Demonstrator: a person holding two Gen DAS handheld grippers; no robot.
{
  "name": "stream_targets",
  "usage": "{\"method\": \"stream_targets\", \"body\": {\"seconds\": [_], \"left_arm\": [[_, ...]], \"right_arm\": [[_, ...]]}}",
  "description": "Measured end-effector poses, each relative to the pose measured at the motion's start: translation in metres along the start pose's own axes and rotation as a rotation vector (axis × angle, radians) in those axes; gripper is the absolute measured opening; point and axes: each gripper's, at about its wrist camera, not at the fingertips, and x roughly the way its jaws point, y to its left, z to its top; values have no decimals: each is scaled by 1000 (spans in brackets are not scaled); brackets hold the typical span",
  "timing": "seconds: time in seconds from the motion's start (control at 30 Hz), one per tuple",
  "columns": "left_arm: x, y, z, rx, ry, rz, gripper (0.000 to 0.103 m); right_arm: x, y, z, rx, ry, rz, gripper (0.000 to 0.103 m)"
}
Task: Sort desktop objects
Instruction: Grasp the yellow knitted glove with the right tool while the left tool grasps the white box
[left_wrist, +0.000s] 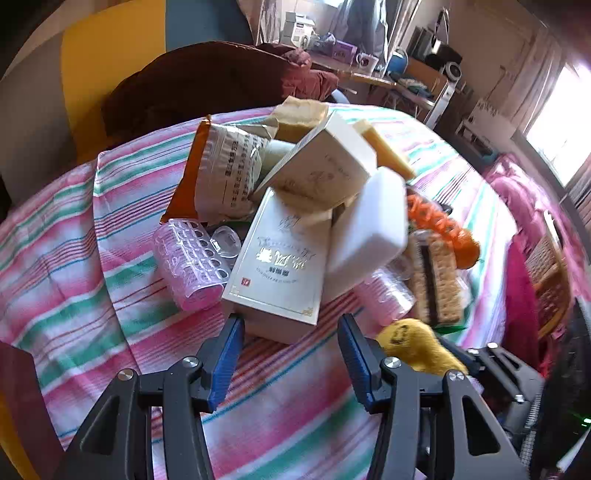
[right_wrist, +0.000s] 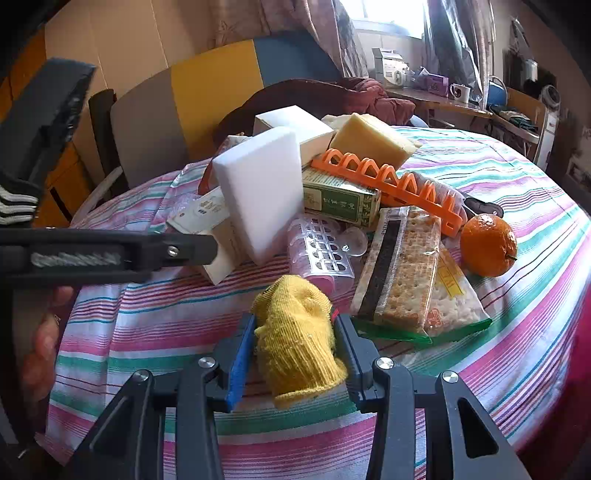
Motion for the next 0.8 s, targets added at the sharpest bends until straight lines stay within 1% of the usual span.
{"method": "stream_targets", "body": {"seconds": [0.2, 0.23, 0.3, 0.37, 0.4, 0.5, 0.63, 0.73, 0.8], "left_arm": [[4, -2, 0, -2, -13, 10, 51], [2, -2, -2, 0, -19, 26, 51], [-2, -4, -3, 17, -36, 87, 52], [-4, -6, -2, 55, -55, 162, 53], [-4, -7, -1, 75, -57, 182, 54], [-5, -9, 1, 119, -59, 179, 56], [-1, -11, 8, 168, -63, 197, 56], [9, -13, 13, 185, -51, 191, 58], [14, -12, 14, 176, -40, 175, 58]], "right_arm": [[0, -2, 0, 5, 8, 0, 44], [0, -2, 1, 8, 10, 2, 44], [0, -4, 1, 17, 14, 9, 45], [1, -7, 2, 28, 19, 15, 46], [1, -7, 2, 31, 21, 18, 47], [2, -7, 3, 26, 24, 21, 48], [3, -7, 3, 21, 28, 20, 50], [5, -10, 3, 31, 30, 27, 51], [6, -11, 3, 34, 32, 30, 51]]}}
